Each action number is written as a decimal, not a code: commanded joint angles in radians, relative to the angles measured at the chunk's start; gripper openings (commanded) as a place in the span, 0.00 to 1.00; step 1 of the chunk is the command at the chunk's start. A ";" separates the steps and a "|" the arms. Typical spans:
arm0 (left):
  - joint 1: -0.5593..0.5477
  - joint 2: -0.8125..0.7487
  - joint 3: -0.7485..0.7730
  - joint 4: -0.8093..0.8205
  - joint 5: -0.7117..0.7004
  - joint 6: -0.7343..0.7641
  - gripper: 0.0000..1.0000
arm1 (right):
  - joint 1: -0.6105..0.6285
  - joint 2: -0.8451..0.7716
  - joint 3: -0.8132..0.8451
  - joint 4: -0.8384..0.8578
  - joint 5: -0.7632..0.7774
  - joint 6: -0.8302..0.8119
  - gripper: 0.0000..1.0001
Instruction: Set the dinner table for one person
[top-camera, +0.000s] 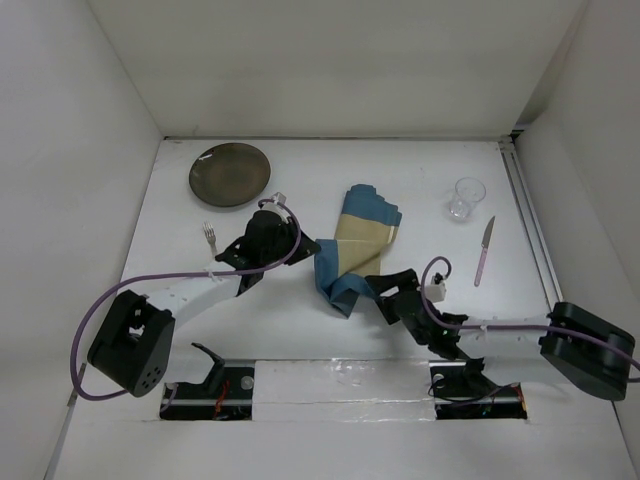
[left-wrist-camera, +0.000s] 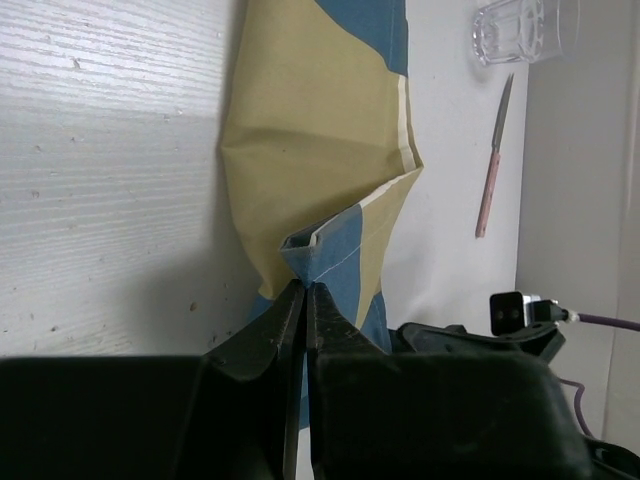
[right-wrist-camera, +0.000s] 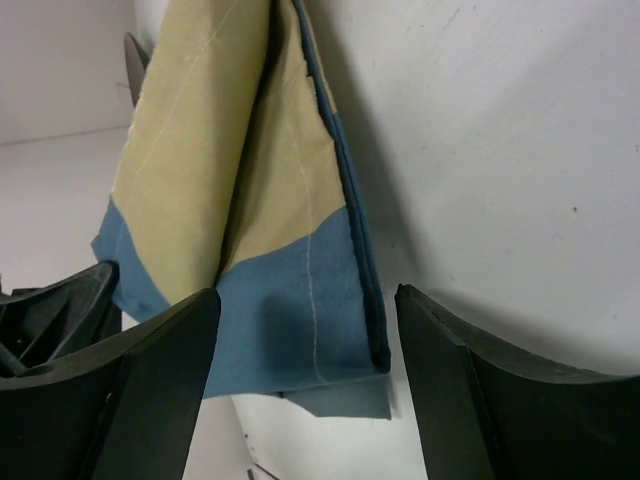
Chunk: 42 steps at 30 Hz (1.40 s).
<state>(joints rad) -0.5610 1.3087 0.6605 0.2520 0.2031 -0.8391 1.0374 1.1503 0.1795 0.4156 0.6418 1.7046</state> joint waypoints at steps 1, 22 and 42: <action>0.001 -0.037 -0.015 0.050 0.022 0.006 0.00 | -0.027 0.066 -0.018 0.210 -0.060 0.020 0.76; 0.001 -0.055 0.256 -0.130 -0.068 0.063 0.00 | -0.196 -0.233 0.288 -0.184 -0.066 -0.572 0.00; 0.076 -0.286 0.695 -0.697 -0.671 -0.163 0.00 | -0.617 -0.402 0.890 -0.753 -0.278 -1.083 0.00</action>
<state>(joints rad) -0.4915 0.9520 1.3323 -0.3847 -0.4255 -1.0016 0.4664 0.7078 1.0309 -0.3008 0.4175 0.7212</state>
